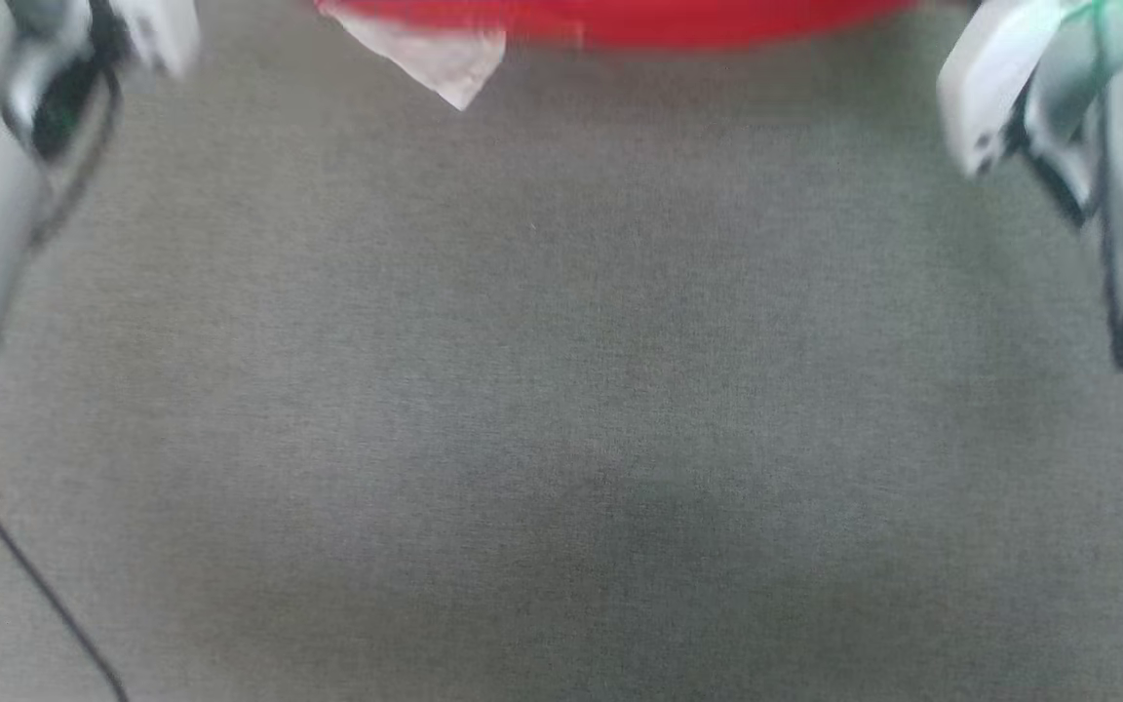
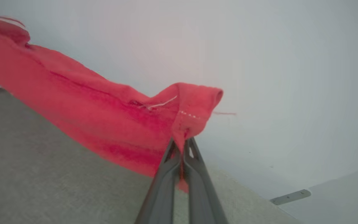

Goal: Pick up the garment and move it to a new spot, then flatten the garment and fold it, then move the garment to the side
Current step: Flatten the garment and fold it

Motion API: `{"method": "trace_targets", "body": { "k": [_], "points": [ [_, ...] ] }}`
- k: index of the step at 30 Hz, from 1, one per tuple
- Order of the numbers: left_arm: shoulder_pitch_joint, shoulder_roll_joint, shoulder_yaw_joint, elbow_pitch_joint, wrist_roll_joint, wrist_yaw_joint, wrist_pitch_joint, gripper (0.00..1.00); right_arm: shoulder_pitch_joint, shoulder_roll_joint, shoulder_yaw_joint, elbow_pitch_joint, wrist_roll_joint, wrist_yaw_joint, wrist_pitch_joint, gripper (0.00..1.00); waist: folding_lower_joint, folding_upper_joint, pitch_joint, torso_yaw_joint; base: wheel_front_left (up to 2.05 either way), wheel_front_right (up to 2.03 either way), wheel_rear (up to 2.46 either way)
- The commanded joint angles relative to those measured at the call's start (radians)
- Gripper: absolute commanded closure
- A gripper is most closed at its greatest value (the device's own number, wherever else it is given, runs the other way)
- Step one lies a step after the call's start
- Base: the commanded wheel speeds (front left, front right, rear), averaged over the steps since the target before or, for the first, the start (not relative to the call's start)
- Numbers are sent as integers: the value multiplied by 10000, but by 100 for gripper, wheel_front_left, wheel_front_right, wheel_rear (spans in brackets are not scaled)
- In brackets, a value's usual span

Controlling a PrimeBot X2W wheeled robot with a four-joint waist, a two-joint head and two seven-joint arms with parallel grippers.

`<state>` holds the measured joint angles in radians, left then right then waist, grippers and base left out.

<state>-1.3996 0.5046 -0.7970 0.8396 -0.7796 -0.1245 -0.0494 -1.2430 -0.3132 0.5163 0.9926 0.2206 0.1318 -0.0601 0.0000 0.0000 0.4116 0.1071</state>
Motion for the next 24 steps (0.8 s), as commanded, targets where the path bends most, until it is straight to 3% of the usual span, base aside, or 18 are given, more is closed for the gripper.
{"method": "trace_targets", "body": {
  "k": [1, 9, 10, 15, 24],
  "points": [
    [374, 132, -109, -159, -128, -47, 194, 100, 281, -87, 236, -155, 311, -22, 104, 100, 0, 0, -362, 110, 0, 0, 0],
    [2991, 1291, -833, -2366, -1778, -47, 2536, 100, 2095, -1324, 2354, -2149, 3007, -22, 1436, 100, 0, 0, -1362, 222, 0, 0, 0],
    [3652, 1626, -868, -3053, -2079, 175, 2967, 100, 2520, -1814, 2743, -2774, 3553, -22, 1736, 100, 0, 0, -1578, 236, 0, 0, 0],
    [5544, 2696, -1044, -5265, -2761, 1191, 3831, 100, 3681, -2904, 3500, -4391, 4725, -22, 2445, 100, 0, 0, -2029, 225, 0, 0, 0],
    [8809, 4625, -1318, -9375, -3740, 3495, 4119, 100, 5803, -4624, 4264, -6922, 6360, -21, 3575, 100, 0, 0, -2451, 204, 0, 0, 0]
  ]
}}
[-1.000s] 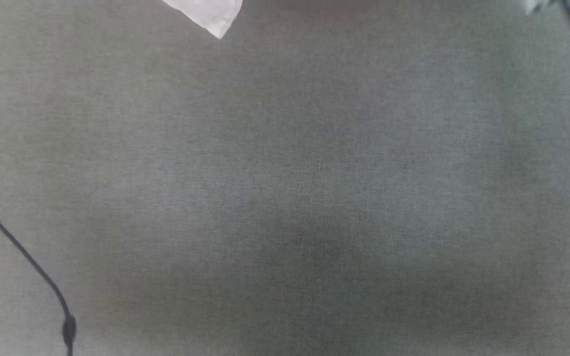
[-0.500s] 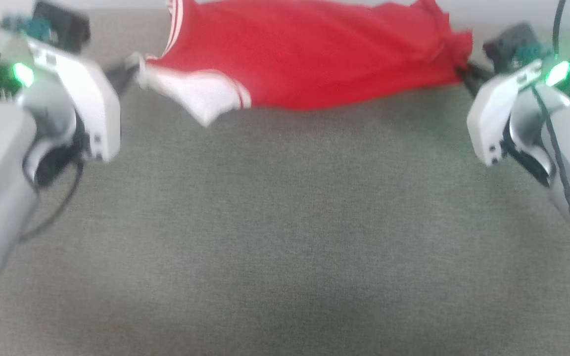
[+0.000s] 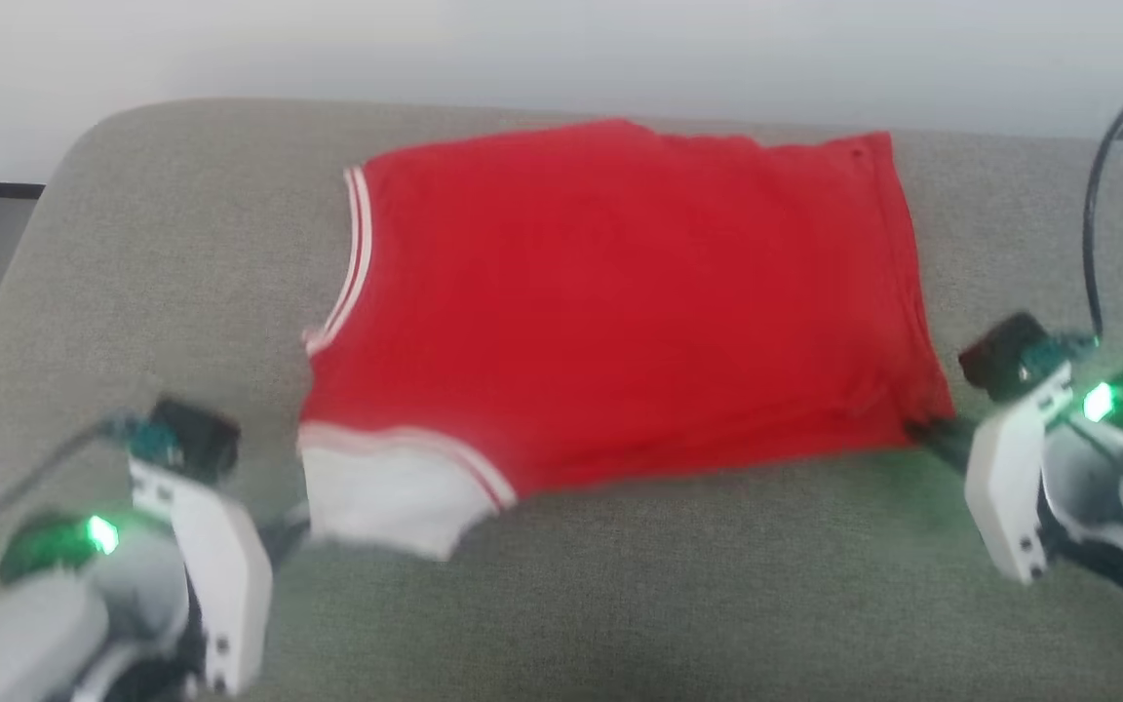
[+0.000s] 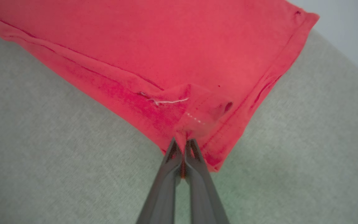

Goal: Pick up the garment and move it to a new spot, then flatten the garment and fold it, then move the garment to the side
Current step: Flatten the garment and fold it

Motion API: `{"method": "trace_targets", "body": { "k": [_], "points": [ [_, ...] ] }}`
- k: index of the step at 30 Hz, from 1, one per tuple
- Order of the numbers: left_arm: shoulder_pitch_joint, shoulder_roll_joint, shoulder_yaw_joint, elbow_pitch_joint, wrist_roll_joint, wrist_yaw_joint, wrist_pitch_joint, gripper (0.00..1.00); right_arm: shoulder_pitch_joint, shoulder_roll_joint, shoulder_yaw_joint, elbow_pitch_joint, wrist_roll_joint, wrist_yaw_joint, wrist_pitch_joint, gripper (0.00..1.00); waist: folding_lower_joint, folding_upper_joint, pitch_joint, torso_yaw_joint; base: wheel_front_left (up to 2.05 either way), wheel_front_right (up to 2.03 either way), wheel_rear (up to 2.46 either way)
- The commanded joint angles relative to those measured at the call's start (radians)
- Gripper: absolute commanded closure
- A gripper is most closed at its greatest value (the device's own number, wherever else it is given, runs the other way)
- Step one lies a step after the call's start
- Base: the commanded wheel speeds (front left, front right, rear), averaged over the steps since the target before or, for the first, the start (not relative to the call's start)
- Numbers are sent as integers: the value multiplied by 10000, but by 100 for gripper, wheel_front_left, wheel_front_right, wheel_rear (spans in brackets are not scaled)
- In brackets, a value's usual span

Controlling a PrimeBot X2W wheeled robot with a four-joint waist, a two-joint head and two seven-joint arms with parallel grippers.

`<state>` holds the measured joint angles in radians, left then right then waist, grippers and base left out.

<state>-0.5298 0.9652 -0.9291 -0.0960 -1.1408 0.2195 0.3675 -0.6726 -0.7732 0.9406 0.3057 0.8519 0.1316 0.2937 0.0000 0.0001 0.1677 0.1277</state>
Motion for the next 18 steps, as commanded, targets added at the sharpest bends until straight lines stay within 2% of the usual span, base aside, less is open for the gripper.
{"method": "trace_targets", "body": {
  "k": [1, 4, 8, 18],
  "points": [
    [419, 133, -26, -351, -238, 262, -109, 100, 318, -174, 50, -272, 156, -19, 68, 100, 0, -1, -38, -1, 0, 0, 0],
    [1292, 435, -158, -1102, -548, 830, -217, 100, 945, -561, 84, -866, 469, -19, 179, 100, 0, -1, -93, -10, 0, 0, 0],
    [2209, 676, -289, -1719, -943, 1307, -367, 100, 1669, -1020, 150, -1619, 832, -19, 230, 100, 0, -1, -143, -16, 0, 0, 0],
    [3194, 1023, -441, -2176, -1528, 1720, -452, 100, 2869, -1704, 267, -2755, 1348, -17, 117, 100, 0, -1, -168, -65, 0, 0, 0]
  ]
}}
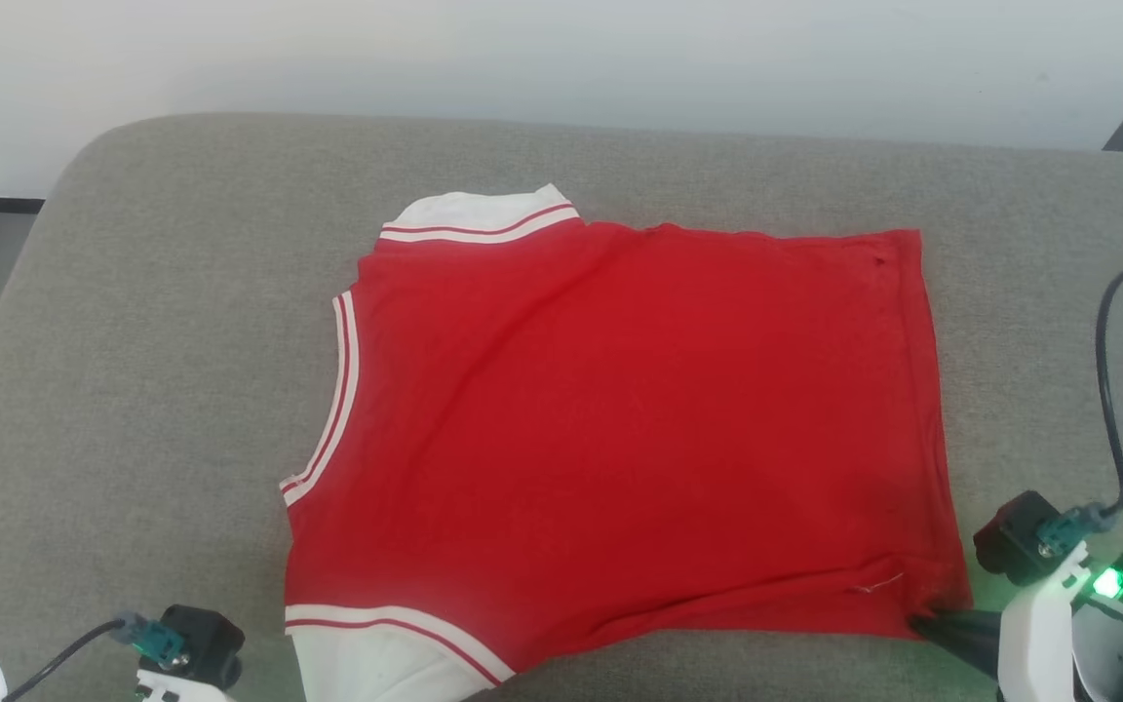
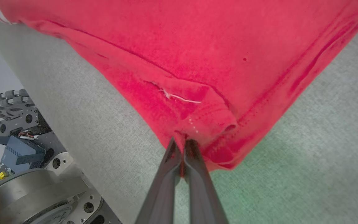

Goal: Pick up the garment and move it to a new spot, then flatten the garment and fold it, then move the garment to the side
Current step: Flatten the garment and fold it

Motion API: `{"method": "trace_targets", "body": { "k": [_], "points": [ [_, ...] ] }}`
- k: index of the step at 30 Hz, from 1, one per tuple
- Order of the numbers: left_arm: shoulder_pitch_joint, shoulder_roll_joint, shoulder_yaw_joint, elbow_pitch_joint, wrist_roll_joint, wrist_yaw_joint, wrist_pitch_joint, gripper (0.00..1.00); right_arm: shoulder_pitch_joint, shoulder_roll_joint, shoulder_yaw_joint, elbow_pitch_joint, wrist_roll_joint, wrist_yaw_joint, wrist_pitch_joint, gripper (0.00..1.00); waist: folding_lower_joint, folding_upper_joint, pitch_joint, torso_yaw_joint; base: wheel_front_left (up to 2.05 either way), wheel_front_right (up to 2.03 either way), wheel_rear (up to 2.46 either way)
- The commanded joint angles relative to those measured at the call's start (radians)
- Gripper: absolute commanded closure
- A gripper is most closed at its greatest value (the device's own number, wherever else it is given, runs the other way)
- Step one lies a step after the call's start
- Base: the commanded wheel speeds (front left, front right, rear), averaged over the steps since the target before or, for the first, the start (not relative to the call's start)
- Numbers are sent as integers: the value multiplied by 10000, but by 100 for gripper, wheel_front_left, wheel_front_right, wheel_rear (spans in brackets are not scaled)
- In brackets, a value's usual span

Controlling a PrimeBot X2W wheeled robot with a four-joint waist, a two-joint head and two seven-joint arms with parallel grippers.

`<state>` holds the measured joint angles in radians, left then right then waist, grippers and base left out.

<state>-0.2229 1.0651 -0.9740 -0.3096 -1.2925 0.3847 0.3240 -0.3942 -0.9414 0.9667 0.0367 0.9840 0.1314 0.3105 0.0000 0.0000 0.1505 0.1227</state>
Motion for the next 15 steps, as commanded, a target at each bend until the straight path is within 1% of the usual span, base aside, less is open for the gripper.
{"method": "trace_targets", "body": {
  "k": [1, 6, 10, 13, 15],
  "points": [
    [176, 94, -2, -77, -21, 72, -17, 100, 161, -66, 9, -151, 68, -15, -108, 100, 0, 0, 5, -36, 0, 0, 0],
    [-150, 488, 256, -385, 237, 182, -112, 100, 247, -250, -303, -320, 168, -15, -390, 100, 0, 0, -11, -156, 0, 0, 0],
    [-747, 934, 536, -702, 706, 257, -14, 100, 115, -182, -735, -295, -17, -17, -560, 100, 0, 0, -32, -288, 0, 0, 0],
    [-1421, 1189, 732, -730, 1215, 39, 205, 100, -25, -10, -1203, -98, -217, -17, -569, 100, 0, 0, -7, -395, 0, 0, 0],
    [-1904, 1205, 859, -531, 1534, -214, 348, 100, -120, 190, -1470, 27, -401, -17, -467, 100, 0, 0, 33, -480, 0, 0, 0]
  ]
}}
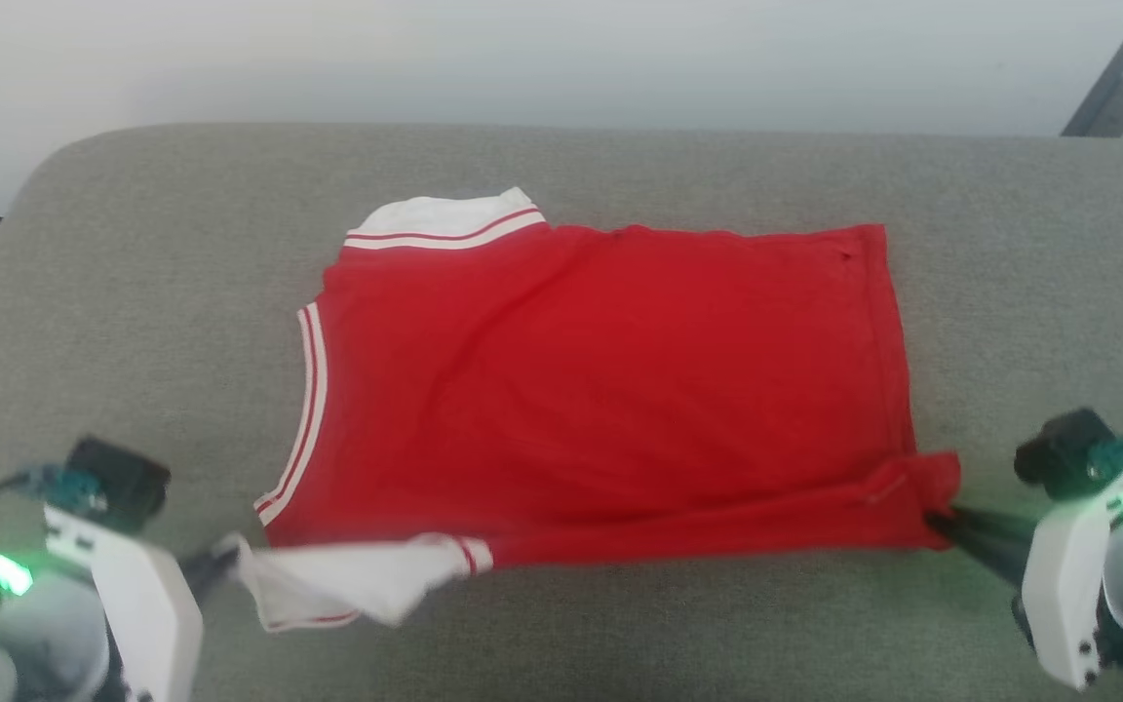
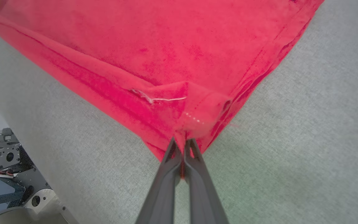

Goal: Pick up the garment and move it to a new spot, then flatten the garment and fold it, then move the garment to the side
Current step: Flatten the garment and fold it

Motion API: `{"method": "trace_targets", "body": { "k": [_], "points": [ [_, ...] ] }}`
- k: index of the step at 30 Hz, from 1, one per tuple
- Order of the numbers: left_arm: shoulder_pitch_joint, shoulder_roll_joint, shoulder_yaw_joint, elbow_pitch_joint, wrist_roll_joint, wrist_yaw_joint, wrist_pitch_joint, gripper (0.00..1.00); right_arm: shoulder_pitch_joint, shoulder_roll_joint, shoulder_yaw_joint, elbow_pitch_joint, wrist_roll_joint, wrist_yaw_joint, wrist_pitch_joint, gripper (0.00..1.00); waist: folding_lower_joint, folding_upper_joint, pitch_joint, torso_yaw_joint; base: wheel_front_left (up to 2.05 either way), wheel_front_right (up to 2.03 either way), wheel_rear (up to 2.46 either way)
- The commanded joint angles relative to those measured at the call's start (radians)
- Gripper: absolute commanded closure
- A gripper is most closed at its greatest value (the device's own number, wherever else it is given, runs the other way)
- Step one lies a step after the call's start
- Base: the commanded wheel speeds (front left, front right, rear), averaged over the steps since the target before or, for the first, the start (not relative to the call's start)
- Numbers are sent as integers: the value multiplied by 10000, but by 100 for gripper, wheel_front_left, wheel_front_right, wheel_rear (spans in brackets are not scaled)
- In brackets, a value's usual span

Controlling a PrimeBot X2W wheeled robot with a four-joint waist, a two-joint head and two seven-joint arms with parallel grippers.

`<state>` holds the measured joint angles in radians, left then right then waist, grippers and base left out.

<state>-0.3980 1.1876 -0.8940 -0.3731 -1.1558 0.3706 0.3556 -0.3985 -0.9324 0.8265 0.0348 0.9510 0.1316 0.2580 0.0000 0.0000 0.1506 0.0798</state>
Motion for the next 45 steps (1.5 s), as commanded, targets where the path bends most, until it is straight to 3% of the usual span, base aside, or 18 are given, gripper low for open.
{"method": "trace_targets", "body": {
  "k": [1, 7, 14, 19, 28, 34, 35, 37, 38, 39, 40, 45],
  "points": [
    [-431, 15, 96, 255, 381, -265, 139, 100, -173, 192, -251, 196, -199, -19, 97, 100, 0, 0, 61, -99, 0, 0, 0],
    [-2160, -521, 195, 1644, 1298, -1518, 736, 100, -698, 1180, -1138, 956, -976, -19, 618, 100, 0, 0, 277, -332, 0, 0, 0],
    [-4132, -1900, -102, 4110, 2393, -3145, 1057, 100, -1430, 2455, -1753, 1799, -1884, -19, 1274, 100, 0, 0, 742, -553, 0, 0, 0],
    [-5005, -2937, -371, 6043, 2720, -4046, 999, 100, -1874, 3133, -1918, 2312, -2416, -19, 1641, 100, 0, 0, 1118, -692, 0, 0, 0],
    [-5648, -4280, -819, 8460, 2492, -4732, 1311, 100, -2326, 3855, -2005, 2942, -2880, -19, 2063, 100, 0, 0, 1531, -843, 0, 0, 0],
    [-5785, -4921, -1105, 9696, 2157, -4922, 1605, 100, -2464, 4203, -2020, 3294, -2941, -19, 2247, 100, 0, 0, 1630, -839, 0, 0, 0],
    [-5814, -5001, -1116, 9831, 2053, -4943, 1629, 87, -2493, 4229, -2014, 3349, -2960, -19, 2273, 93, 0, 0, 1625, -827, 0, 0, 0],
    [-5920, -5133, -1069, 10085, 1831, -4959, 1717, 54, -2553, 4288, -2025, 3440, -2990, -19, 2311, 65, 0, 0, 1587, -800, 0, 0, 0],
    [-5949, -5192, -1033, 10174, 1767, -4970, 1755, 22, -2565, 4305, -2043, 3477, -3006, -19, 2309, 53, 0, 0, 1549, -775, 0, 0, 0],
    [-5951, -5235, -1002, 10266, 1654, -4979, 1820, 0, -2572, 4317, -2060, 3501, -3003, -19, 2327, 24, 0, 0, 1508, -753, 0, 0, 0],
    [-5963, -5261, -1004, 10335, 1580, -4985, 1889, 0, -2571, 4314, -2059, 3496, -3020, -19, 2311, 2, 0, 0, 1453, -722, 0, 0, 0],
    [-6140, -5289, -921, 10408, 1237, -4994, 2142, 0, -2409, 4241, -2243, 3378, -3078, -19, 2117, 0, 0, 0, 1121, -551, 0, 0, 0]
  ]
}}
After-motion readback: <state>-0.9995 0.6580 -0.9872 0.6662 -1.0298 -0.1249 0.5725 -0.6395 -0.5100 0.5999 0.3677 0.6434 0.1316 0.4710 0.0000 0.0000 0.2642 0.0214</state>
